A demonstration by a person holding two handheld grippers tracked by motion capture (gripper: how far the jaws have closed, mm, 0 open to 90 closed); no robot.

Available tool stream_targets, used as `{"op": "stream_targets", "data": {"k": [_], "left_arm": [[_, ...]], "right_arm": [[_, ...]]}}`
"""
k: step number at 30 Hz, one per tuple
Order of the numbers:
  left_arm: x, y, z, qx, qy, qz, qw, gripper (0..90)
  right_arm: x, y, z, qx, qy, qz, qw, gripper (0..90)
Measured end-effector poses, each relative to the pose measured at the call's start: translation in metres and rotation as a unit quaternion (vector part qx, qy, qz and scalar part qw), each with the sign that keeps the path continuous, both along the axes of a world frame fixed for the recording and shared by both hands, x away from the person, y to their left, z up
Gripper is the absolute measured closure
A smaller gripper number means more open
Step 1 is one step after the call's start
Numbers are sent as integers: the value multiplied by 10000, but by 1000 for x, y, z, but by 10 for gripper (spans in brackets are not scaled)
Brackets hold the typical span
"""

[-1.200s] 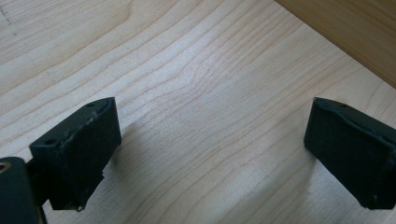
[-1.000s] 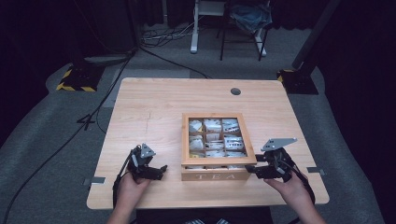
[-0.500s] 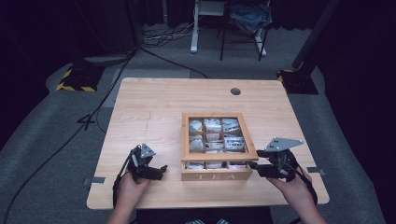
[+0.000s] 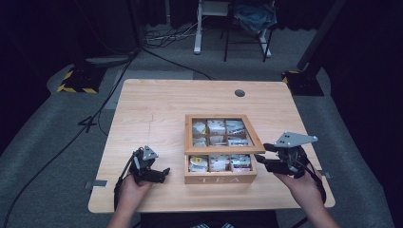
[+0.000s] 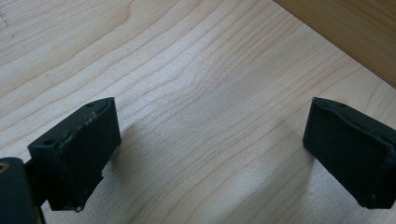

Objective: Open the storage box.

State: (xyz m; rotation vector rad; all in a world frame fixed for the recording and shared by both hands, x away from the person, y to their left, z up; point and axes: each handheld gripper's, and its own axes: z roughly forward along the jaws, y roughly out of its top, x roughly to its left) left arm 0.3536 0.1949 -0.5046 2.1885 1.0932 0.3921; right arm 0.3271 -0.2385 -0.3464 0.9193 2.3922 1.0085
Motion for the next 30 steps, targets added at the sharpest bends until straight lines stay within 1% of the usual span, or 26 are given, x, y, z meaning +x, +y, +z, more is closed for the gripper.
{"op": "stream_targets", "data": {"k": [3,5,7,8,9,10,15,18,19,20,22,23,24,25,26,30], "left_arm": [[1,0,0,19,-18,-3,10000,46],[1,0,0,-8,-16,38,10000,48],[2,0,0,-20,11,48,10000,49],[3,0,0,8,-20,57,10000,50],[3,-1,0,8,-44,61,10000,50],[4,-1,0,-7,-31,58,10000,50],[3,-1,0,3,-34,65,10000,50],[3,-1,0,11,-48,72,10000,51],[3,-1,0,11,-48,72,10000,51],[3,-1,0,15,-54,77,10000,51],[3,-1,0,14,-56,76,10000,51],[3,-1,0,14,-57,80,10000,52],[3,-1,0,14,-57,82,9999,52],[3,-1,0,3,-49,93,9999,52],[3,-1,0,10,-54,88,9999,53],[2,-1,0,28,-66,95,9999,54]], "right_arm": [[2,-1,4,37,-13,15,10000,484],[5,-1,7,95,-36,4,9999,485],[7,0,11,111,-115,-5,9999,483],[9,0,14,136,-180,-23,9997,484],[9,0,14,136,-180,-23,9997,484],[11,0,17,189,-228,-31,9996,483],[16,0,21,261,-285,-49,9992,483],[21,1,25,330,-385,-81,9987,483],[21,1,25,330,-385,-81,9987,483],[24,1,27,391,-461,-117,9981,487],[25,1,28,398,-487,-134,9979,498],[26,3,28,369,-611,-202,9972,517],[26,4,29,357,-659,-233,9969,522],[26,4,29,357,-659,-233,9969,522],[26,4,29,361,-709,-260,9965,524],[32,5,32,474,-833,-382,9947,544]]}}
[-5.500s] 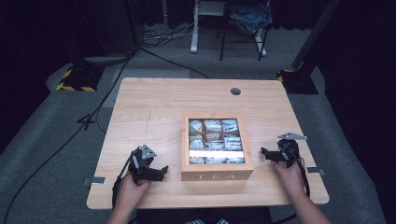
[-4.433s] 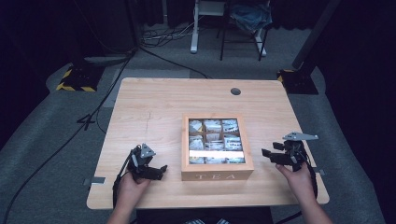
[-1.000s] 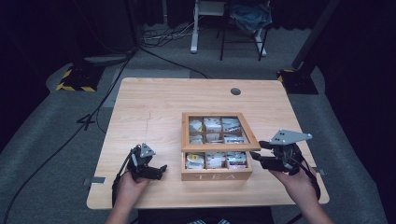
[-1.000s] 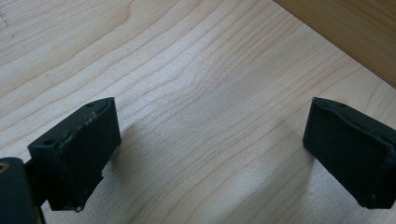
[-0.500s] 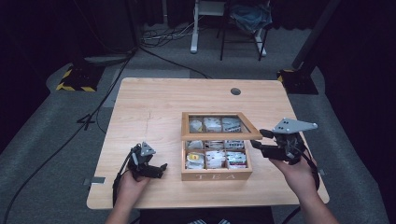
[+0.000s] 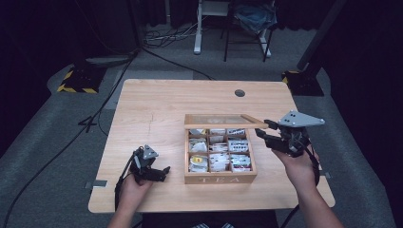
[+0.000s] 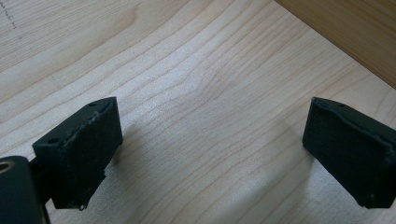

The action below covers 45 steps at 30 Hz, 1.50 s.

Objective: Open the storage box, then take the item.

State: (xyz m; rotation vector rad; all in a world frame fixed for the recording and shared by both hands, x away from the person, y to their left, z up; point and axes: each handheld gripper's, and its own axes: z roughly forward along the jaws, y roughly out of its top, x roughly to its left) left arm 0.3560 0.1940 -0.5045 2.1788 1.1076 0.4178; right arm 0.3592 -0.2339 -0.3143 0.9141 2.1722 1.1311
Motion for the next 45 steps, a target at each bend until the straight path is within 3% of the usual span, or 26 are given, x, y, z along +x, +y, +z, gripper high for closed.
{"op": "stream_targets", "data": {"k": [14,24,27,30,37,45], "left_arm": [[-1,0,0,3,2,10,10000,55],[-1,0,0,-24,25,12,10000,55],[-1,0,1,-9,41,-22,10000,59],[-3,1,1,-57,-29,-52,10000,130],[-5,2,1,-101,-77,21,9999,174],[-4,4,5,3,57,9,10000,235]], "right_arm": [[13,0,7,261,-315,-300,9987,619],[17,1,5,403,-638,-500,9959,665],[18,1,4,508,-652,-531,9952,664],[19,1,3,670,-623,-609,9939,665],[18,2,3,668,-653,-643,9935,665],[18,2,3,652,-670,-645,9935,658]]}}
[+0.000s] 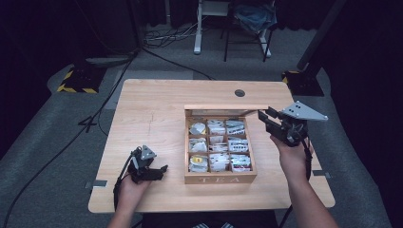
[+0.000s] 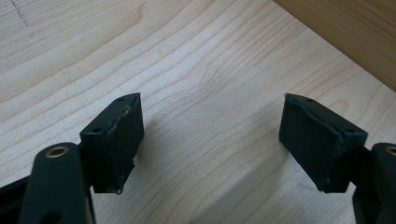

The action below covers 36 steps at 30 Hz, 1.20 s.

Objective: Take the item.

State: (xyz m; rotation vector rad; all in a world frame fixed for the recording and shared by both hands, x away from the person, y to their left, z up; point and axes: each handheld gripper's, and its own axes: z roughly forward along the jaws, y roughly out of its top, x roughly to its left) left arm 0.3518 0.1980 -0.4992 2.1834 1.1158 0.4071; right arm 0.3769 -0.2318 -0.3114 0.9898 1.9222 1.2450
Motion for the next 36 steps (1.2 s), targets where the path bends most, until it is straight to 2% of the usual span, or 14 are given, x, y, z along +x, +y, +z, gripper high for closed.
{"op": "stream_targets", "data": {"k": [5,11,14,15,16,17,19,22,23,25,26,32,36], "left_arm": [[-2,-1,5,50,76,-14,10000,254],[-7,1,16,-131,67,-95,9998,273],[-7,0,23,-267,281,-203,9990,281],[-9,-2,29,-276,283,-227,9990,285],[-9,-2,29,-276,283,-227,9990,285],[-11,-3,36,-269,234,-298,9989,285],[-12,-2,39,-273,230,-307,9989,285],[-15,-2,53,-301,201,-231,9991,284],[-15,-2,53,-301,201,-231,9991,282],[-19,-6,65,-327,222,-216,9990,279],[-22,-8,71,-271,151,-241,9992,279],[-32,-24,105,-282,-213,-535,9979,279],[-31,-37,118,-385,-231,-765,9961,282]], "right_arm": [[-1,1,0,-4,-36,4,10000,641],[0,1,1,10,-31,26,10000,640],[0,0,1,16,-15,52,10000,636],[0,0,0,13,-21,56,10000,635],[0,0,0,13,-21,56,10000,635],[0,0,0,9,-25,58,10000,635],[0,0,0,10,-24,68,10000,631],[0,0,0,24,-29,83,10000,621],[0,0,0,24,-29,83,10000,621],[0,0,-1,46,-36,89,9999,614],[0,0,-1,49,-39,94,9999,612],[-1,1,-2,43,-72,79,9999,612],[-1,1,-2,35,-68,89,9999,611]]}}
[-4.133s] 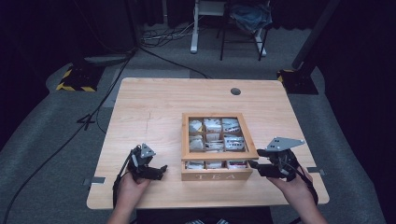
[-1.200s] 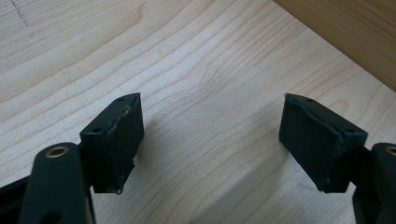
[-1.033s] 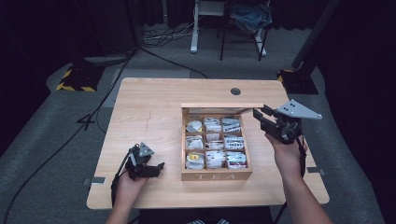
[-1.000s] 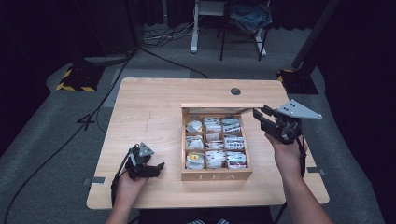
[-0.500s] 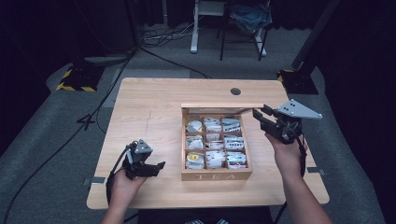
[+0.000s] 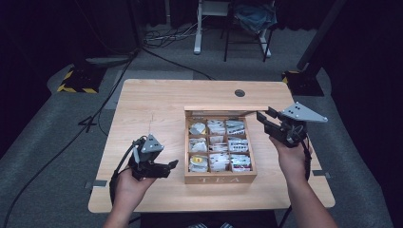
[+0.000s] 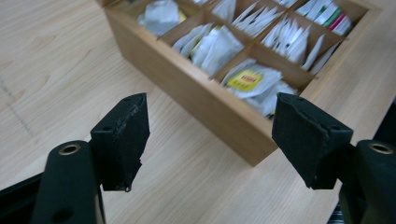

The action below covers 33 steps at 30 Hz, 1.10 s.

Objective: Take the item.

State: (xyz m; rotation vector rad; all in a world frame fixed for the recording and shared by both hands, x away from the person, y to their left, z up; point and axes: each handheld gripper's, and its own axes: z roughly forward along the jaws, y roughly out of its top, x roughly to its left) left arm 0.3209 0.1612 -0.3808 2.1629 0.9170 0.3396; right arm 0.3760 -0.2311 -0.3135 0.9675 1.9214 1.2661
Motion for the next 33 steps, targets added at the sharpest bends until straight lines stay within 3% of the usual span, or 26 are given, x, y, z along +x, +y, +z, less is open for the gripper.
{"op": "stream_targets", "data": {"k": [5,13,19,28,30,31,32,33], "left_arm": [[3,-16,8,23,-28,-163,9999,283],[5,-47,8,93,29,-449,9989,283],[10,-72,9,-58,90,-728,9973,289],[24,-101,-5,-366,314,-1077,9930,329],[28,-106,-10,-443,438,-1167,9912,360],[30,-110,-12,-607,536,-1275,9885,419],[30,-110,-12,-607,536,-1275,9885,453],[31,-112,-13,-701,558,-1382,9863,453]], "right_arm": [[0,-1,0,-16,9,48,10000,611],[-1,-1,0,-86,15,97,9999,610],[-1,-2,0,-128,13,118,9998,610],[-1,-2,0,-148,-3,141,9998,611],[-1,-2,0,-152,-12,151,9998,611],[-1,-2,0,-153,-15,155,9998,610],[-1,-2,0,-153,-15,155,9998,610],[-1,-2,0,-155,-18,155,9998,610]]}}
